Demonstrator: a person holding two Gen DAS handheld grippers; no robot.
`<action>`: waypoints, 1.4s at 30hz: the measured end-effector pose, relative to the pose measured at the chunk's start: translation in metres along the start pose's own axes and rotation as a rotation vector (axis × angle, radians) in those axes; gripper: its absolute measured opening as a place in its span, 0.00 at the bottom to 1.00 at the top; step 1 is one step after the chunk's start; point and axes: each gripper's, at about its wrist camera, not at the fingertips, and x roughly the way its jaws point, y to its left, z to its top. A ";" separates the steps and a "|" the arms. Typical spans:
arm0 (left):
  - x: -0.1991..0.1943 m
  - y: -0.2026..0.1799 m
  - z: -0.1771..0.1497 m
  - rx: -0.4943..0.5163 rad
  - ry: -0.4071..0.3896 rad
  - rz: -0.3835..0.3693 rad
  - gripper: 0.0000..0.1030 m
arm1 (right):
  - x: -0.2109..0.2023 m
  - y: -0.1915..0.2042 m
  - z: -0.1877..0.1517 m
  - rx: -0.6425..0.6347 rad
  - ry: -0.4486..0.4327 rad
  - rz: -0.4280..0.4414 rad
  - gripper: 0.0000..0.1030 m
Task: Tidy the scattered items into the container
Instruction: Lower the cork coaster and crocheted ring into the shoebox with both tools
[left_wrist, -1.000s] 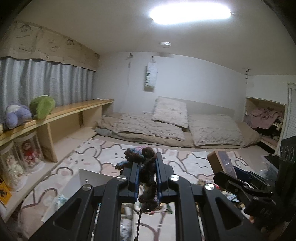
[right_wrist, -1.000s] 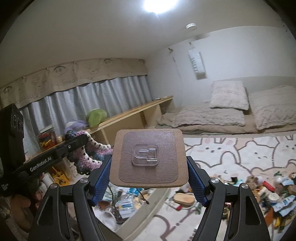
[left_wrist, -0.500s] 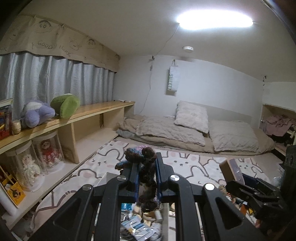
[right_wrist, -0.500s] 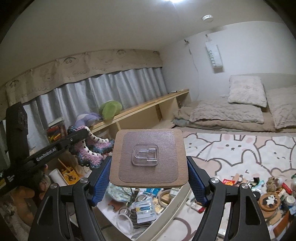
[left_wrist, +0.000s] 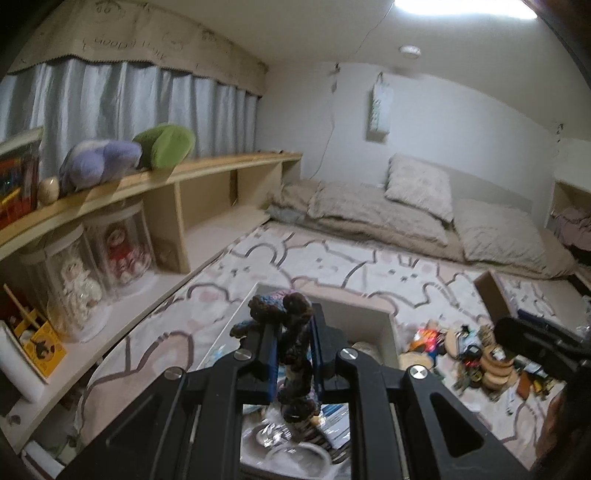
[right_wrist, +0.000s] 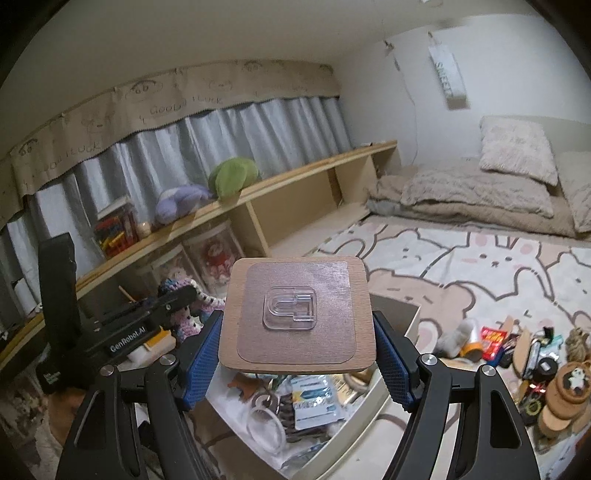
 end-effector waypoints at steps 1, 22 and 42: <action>0.004 0.003 -0.005 0.002 0.013 0.009 0.14 | 0.005 0.001 -0.003 0.001 0.012 0.005 0.75; 0.079 0.047 -0.080 -0.040 0.303 0.069 0.57 | 0.085 0.022 -0.042 0.006 0.210 0.046 0.75; 0.033 0.083 -0.066 -0.109 0.176 0.002 0.76 | 0.151 0.049 -0.071 0.031 0.366 0.046 0.75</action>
